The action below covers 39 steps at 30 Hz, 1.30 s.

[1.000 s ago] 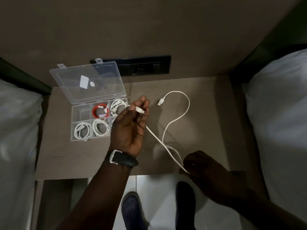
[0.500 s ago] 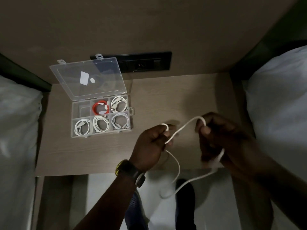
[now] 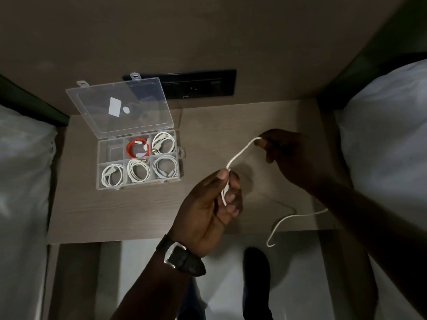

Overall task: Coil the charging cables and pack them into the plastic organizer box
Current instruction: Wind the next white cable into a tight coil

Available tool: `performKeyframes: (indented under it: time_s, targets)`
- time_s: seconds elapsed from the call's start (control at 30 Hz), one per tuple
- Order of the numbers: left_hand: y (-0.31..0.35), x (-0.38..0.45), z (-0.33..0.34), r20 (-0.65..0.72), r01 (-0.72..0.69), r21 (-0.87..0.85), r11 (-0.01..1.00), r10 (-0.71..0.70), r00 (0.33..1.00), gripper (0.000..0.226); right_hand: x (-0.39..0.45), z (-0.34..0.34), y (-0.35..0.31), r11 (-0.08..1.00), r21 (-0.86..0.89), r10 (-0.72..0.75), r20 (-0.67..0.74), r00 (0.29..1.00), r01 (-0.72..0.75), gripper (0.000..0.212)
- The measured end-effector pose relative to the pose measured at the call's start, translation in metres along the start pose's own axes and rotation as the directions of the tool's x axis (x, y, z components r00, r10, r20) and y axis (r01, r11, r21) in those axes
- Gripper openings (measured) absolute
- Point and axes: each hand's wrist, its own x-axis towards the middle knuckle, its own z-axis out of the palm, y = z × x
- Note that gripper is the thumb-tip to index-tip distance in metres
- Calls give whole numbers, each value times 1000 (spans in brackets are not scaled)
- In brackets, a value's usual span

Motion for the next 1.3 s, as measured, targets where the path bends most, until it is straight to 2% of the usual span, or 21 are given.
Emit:
performKeyframes:
  time_s: [0.07, 0.17, 0.27, 0.3, 0.43, 0.5, 0.53, 0.57, 0.6, 0.63, 0.7, 0.73, 0.8, 0.9, 1.0, 1.07, 1.13, 1.27, 1.3]
  targets:
    - [4, 0, -1, 34, -58, -159, 986, 65, 997, 20, -12, 11, 3, 997, -82, 7, 76, 997, -1, 24]
    - [16, 6, -5, -55, -171, -296, 940, 162, 985, 26, -47, 26, -3, 973, -200, -63, 242, 968, 114, 46]
    - [30, 14, -12, -166, -277, -318, 907, 235, 958, 27, -94, 36, -22, 961, -146, -130, 508, 852, 234, 36]
    - [32, 16, -13, -201, -299, -284, 911, 248, 948, 27, -105, 35, -29, 952, -140, -150, 558, 816, 271, 34]
    - [22, 17, -15, -287, -299, -26, 954, 280, 916, 30, -114, 17, -44, 903, -99, -275, 613, 741, 417, 40]
    - [12, 15, -16, -307, -279, 96, 955, 295, 905, 31, -111, 9, -54, 868, -86, -323, 652, 686, 490, 37]
    - [9, 13, -16, -312, -267, 242, 933, 335, 889, 27, -108, 4, -62, 856, -74, -339, 668, 663, 512, 31]
    - [5, 12, -15, -288, -243, 454, 857, 400, 870, 21, -103, -2, -69, 829, -89, -366, 660, 656, 552, 24]
    - [1, 10, -13, -215, -217, 630, 745, 436, 874, 16, -98, -9, -72, 804, -113, -420, 586, 693, 583, 19]
    - [-4, 8, -10, -143, -203, 732, 651, 438, 888, 16, -92, -15, -73, 796, -151, -464, 471, 750, 587, 17]
    - [-9, 1, -1, -77, -169, 761, 627, 346, 935, 21, -70, -30, -68, 837, -172, -466, 271, 842, 519, 18]
    - [-11, -2, 3, -63, -150, 747, 648, 294, 954, 23, -60, -36, -65, 874, -133, -433, 221, 874, 467, 17]
    - [-11, -6, 8, -97, -72, 643, 762, 174, 980, 25, -42, -39, -57, 918, -57, -380, 158, 912, 392, 15]
    - [-1, -10, 16, -81, 16, 327, 945, 11, 997, 25, -27, -25, -51, 934, 46, -356, 71, 932, 353, 22]
    - [8, -11, 16, 42, 74, -3, 997, -74, 996, 29, -28, -2, -45, 956, 97, -283, 54, 957, 277, 27]
    - [13, -11, 14, 55, 78, -158, 984, -70, 996, 34, -34, 11, -40, 976, 103, -204, 98, 974, 194, 29]
    - [19, -8, 10, -9, -6, -250, 968, 4, 1000, 26, -46, 22, -33, 987, 91, -145, 186, 972, 130, 27]
    - [37, 1, -4, -181, -192, -289, 938, 143, 973, 23, -95, 39, -30, 984, 131, -165, 412, 896, 122, 20]
    - [39, 3, -6, -216, -234, -258, 937, 180, 960, 23, -109, 41, -31, 977, 156, -200, 424, 883, 146, 19]
